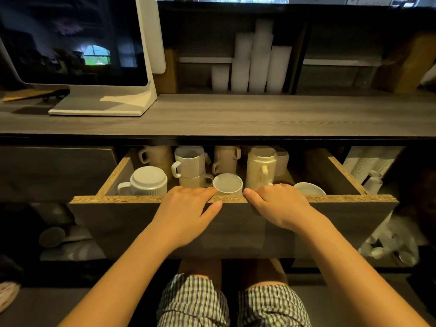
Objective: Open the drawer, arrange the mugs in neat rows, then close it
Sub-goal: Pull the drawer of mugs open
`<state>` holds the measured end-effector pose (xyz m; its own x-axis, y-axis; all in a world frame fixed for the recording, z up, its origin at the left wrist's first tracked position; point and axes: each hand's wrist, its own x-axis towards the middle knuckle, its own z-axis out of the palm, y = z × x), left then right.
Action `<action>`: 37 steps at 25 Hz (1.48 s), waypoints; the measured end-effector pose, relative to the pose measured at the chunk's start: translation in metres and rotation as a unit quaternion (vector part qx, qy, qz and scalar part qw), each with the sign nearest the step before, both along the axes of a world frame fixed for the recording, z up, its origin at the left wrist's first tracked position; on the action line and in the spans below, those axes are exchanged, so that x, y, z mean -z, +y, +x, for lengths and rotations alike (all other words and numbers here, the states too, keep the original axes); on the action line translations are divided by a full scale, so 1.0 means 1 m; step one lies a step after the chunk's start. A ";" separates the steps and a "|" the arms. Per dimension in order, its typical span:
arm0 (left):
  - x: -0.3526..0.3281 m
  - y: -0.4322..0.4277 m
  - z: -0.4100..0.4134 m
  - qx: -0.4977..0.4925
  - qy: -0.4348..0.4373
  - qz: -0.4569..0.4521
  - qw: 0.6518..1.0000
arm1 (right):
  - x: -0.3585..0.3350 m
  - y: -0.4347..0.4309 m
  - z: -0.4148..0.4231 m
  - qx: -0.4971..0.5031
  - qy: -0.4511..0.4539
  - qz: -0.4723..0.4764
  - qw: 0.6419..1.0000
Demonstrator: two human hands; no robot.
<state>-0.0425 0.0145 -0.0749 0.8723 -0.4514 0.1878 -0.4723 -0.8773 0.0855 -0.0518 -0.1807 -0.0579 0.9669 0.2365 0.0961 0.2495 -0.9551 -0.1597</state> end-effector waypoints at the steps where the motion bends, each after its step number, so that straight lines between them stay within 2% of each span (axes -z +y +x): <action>1: 0.000 0.001 -0.004 0.001 0.001 -0.003 1.000 | 0.001 0.000 -0.003 -0.003 0.000 -0.006 1.000; 7: 0.003 0.008 -0.037 0.003 -0.005 -0.020 1.000 | 0.006 0.001 -0.034 -0.004 -0.004 -0.024 1.000; 16: 0.003 0.016 -0.092 0.009 0.016 -0.033 0.999 | 0.013 0.006 -0.094 0.005 -0.023 0.014 1.000; 25: 0.005 0.023 -0.137 0.028 0.043 -0.024 0.998 | 0.008 0.011 -0.144 0.015 0.006 -0.006 1.000; 29: -0.001 0.022 -0.142 0.025 0.047 -0.021 0.998 | 0.004 0.012 -0.145 0.027 0.045 0.002 0.999; 32: -0.010 0.020 -0.143 0.023 0.084 -0.019 0.996 | -0.003 0.012 -0.136 0.021 0.095 0.011 0.995; 37: -0.028 0.033 -0.127 0.039 0.149 -0.040 0.987 | -0.013 0.031 -0.099 -0.020 0.078 -0.006 0.997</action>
<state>-0.1697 0.0480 -0.0474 0.8569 -0.5143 -0.0345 -0.4822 -0.8236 0.2986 -0.1512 -0.1496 -0.0451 0.9594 0.2759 -0.0582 0.2608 -0.9467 -0.1893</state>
